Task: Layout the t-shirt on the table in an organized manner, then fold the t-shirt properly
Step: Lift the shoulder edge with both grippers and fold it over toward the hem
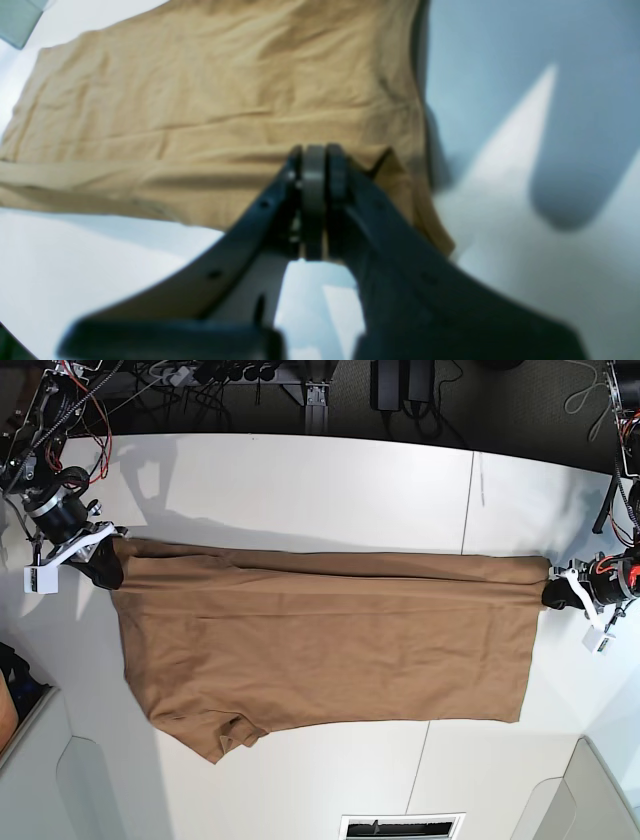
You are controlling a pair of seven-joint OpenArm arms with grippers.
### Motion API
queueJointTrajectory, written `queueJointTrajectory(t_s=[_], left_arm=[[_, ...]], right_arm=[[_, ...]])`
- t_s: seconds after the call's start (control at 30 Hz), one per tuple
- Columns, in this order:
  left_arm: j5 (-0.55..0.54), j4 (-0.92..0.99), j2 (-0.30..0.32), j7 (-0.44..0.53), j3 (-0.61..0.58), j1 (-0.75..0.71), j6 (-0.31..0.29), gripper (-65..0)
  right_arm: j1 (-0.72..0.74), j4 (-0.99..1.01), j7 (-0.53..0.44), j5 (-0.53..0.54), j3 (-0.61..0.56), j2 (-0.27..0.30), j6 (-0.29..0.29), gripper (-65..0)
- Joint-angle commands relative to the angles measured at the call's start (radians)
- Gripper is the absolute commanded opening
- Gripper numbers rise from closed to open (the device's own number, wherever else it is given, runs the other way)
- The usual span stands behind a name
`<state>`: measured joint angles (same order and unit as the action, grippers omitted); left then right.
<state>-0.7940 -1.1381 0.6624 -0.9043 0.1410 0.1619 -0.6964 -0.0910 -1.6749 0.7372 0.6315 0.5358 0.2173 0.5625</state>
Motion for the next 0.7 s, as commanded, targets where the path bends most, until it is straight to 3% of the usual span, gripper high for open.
queueJointTrajectory(t_s=[0.0, 0.4, 0.43, 0.47, 0.53, 0.57, 0.67], left_arm=[[-0.006, 0.006, 0.027, 0.026, 0.003, 0.035, -0.002, -65.0], [-0.009, 0.054, 0.027, 0.026, -0.003, 0.054, -0.002, -65.0], [-0.010, 0.054, 0.027, 0.026, -0.003, 0.053, -0.002, -65.0], [-0.010, 0.054, 0.027, 0.026, -0.003, 0.053, -0.002, -63.7], [-0.014, 0.054, 0.027, 0.026, -0.003, 0.054, -0.002, -53.4], [-0.027, 0.054, 0.028, 0.025, -0.003, 0.054, -0.002, -48.6], [-0.109, 0.048, 0.041, 0.016, -0.002, 0.056, -0.002, -40.7]], right_arm=[[0.026, -0.005, -0.034, 0.003, 0.005, 0.015, 0.000, -65.0], [0.168, 0.174, -0.034, -0.026, -0.047, 0.015, -0.001, -65.0], [0.169, 0.180, -0.035, -0.026, -0.054, 0.015, -0.001, -62.9], [0.168, 0.180, -0.035, -0.025, -0.061, 0.015, -0.001, -54.1], [0.168, 0.180, -0.034, -0.025, -0.066, 0.015, -0.001, -39.1], [0.168, 0.179, -0.035, -0.022, -0.066, 0.016, -0.001, -34.7], [0.168, 0.153, -0.037, -0.022, -0.064, 0.016, -0.001, -33.3]])
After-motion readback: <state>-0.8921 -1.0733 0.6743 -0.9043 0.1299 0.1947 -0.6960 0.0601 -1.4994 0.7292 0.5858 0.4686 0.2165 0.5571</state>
